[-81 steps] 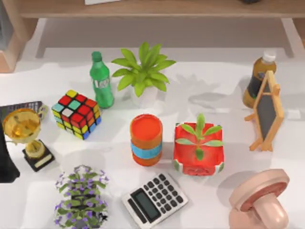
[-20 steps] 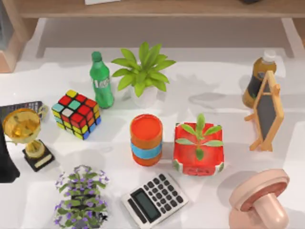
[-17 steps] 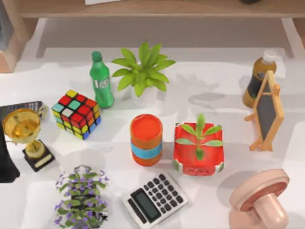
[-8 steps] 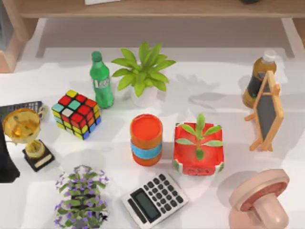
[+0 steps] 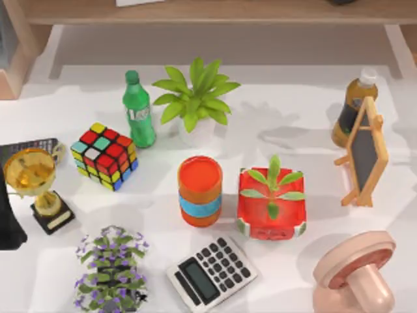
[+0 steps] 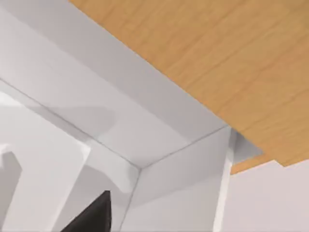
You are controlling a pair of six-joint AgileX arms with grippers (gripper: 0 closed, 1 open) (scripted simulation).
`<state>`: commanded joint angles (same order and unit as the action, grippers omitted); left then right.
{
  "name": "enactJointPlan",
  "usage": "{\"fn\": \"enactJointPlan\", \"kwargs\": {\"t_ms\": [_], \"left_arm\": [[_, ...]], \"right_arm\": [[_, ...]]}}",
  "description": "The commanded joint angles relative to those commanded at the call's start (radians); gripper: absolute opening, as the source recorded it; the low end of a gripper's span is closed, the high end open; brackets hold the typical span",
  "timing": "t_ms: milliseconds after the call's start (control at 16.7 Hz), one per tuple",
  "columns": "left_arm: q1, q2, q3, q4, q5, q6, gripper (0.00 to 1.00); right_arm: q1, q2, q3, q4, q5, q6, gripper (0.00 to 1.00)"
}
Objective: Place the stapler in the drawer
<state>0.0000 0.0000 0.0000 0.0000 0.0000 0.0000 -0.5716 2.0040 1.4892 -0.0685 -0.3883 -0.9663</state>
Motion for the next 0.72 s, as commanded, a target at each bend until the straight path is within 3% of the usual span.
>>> {"fn": "enactJointPlan", "kwargs": {"t_ms": [720], "left_arm": [[0.0,0.0,0.0,0.0,0.0,0.0,1.0]], "right_arm": [[-0.285,-0.197,-0.747,1.258,-0.242,-0.44,1.0]]}}
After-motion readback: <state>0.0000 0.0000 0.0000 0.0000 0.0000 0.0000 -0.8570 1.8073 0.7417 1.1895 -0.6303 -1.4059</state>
